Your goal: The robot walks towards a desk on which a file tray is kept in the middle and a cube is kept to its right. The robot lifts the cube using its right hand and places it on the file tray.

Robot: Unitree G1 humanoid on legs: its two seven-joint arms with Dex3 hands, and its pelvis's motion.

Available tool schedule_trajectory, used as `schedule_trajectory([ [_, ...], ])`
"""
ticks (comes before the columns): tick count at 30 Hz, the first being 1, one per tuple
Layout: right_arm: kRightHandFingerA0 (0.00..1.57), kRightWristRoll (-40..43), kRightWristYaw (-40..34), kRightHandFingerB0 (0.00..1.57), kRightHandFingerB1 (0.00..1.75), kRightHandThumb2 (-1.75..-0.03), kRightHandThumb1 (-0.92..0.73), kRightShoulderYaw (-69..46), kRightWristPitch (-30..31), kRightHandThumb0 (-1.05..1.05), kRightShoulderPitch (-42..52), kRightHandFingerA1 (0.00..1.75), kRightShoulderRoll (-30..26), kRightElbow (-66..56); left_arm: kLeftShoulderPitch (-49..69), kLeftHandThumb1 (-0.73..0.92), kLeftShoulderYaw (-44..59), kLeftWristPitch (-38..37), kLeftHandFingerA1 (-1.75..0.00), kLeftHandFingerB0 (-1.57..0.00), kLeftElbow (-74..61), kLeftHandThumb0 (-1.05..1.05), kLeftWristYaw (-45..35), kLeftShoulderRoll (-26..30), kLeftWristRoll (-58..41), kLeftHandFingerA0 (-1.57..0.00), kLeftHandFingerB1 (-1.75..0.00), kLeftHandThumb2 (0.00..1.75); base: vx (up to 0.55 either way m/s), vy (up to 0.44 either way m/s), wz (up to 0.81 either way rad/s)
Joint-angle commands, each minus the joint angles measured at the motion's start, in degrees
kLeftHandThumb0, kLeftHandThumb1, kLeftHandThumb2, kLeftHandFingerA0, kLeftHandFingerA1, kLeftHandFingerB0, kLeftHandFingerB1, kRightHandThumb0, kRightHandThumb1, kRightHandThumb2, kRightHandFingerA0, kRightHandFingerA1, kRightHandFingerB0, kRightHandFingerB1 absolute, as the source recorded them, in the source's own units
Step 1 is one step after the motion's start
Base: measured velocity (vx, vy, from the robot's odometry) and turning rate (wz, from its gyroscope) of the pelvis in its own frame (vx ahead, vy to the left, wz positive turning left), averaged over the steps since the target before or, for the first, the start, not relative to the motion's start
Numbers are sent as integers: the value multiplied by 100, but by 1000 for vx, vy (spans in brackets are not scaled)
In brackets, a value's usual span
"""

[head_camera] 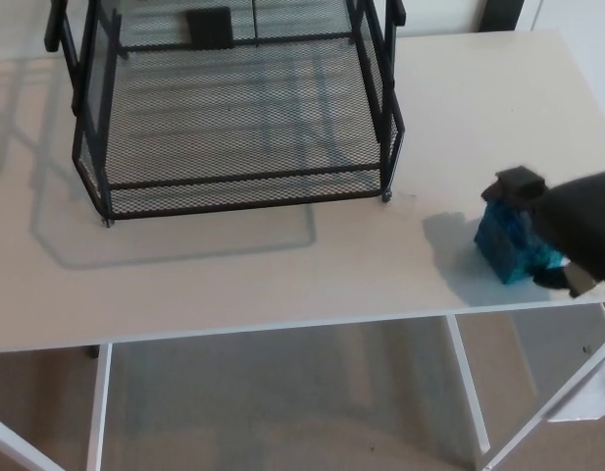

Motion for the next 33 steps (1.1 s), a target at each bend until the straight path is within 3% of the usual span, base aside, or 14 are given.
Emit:
schedule_trajectory([
  [1, 84, 240, 537, 84, 82, -72, -72, -649, -200, -27, -490, 152, -332, -536, -29, 72, 87, -52, -113, -22, 15, -100, 60, 107, -6, -45, -96, 69, 0, 0, 0],
  [4, 86, 326, 538, 88, 74, -61, -67, -975, -308, -30, -851, 149, -337, -606, 8, 70, 150, -43, -106, -26, -8, -99, 50, 107, -41, -46, -93, 77, 0, 0, 0],
  [5, 87, 432, 779, 88, 69, -59, -64, -1166, -99, -31, -1221, 155, -298, -678, -2, 73, 114, -24, -112, -21, -28, -99, 49, 125, 6, -50, -94, 68, 0, 0, 0],
  [8, 85, 688, 855, 86, 82, -66, -68, -1487, -235, -32, -1782, 164, -171, -530, -52, 72, 114, -19, -114, -21, 9, -101, 16, 138, 15, -48, -96, 69, 0, 0, 0],
  [10, 88, 935, 992, 86, 100, -89, -67, -1694, -345, -27, -2202, 159, -57, -410, -87, 72, 120, 18, -111, -20, 12, -100, -12, 144, 5, -48, -92, 70, 0, 0, 0],
  [14, 95, 1112, 1604, 88, 101, -88, -62, -1860, 251, -26, -2840, 140, 303, -640, -75, 72, 38, -52, -110, -23, -28, -102, -70, 149, 71, -47, -94, 70, 0, 0, 0],
  [16, 93, 1122, 1850, 88, 94, -80, -64, -1847, 468, -29, -3089, 138, 494, -695, -63, 72, 14, -72, -113, -21, -46, -101, -84, 153, 91, -45, -98, 71, 0, 0, 0],
  [17, 91, 1139, 1815, 89, 86, -74, -64, -1820, 363, -30, -3212, 149, 605, -576, -56, 72, -21, -103, -103, -30, -73, -100, -107, 165, 120, -43, -92, 80, 0, 0, 0],
  [19, 85, 1196, 2071, 87, 87, -71, -65, -1636, 210, -32, -3559, 162, 949, -398, -95, 74, -48, -73, -110, -20, -7, -102, -96, 149, 131, -41, -95, 70, 0, 0, 0],
  [24, 89, 869, 2172, 92, 75, -74, -64, -1293, 323, -30, -3758, 161, 1335, -484, -26, 74, -69, -95, -111, -17, -20, -104, -102, 76, 117, -43, -97, 68, 0, 0, 0],
  [26, 84, 744, 2436, 88, 64, -59, -63, -987, 654, -36, -3953, 161, 1787, -367, -68, 72, -65, -28, -107, -17, 30, -98, -90, 51, 97, -44, -93, 71, 0, 0, 0],
  [31, 84, 392, 2935, 86, 59, -58, -60, -262, 933, -37, -4132, 157, 2300, 50, -36, 71, -124, -80, -108, -19, 32, -103, -40, -105, 99, -44, -95, 69, 0, 0, 0],
  [32, 93, 47, 2315, 83, 125, -65, -54, 4, 472, -44, -4087, 161, 2308, 362, -20, 72, -152, -99, -110, -15, 19, -102, -46, -132, 114, -41, -99, 70, 0, 0, 0],
  [33, 76, -62, 2438, 68, 119, -59, -67, 216, 449, -38, -4157, 172, 2369, 559, -35, 73, -175, -91, -108, -21, 32, -104, -32, -141, 133, -40, -95, 69, 0, 0, 0],
])
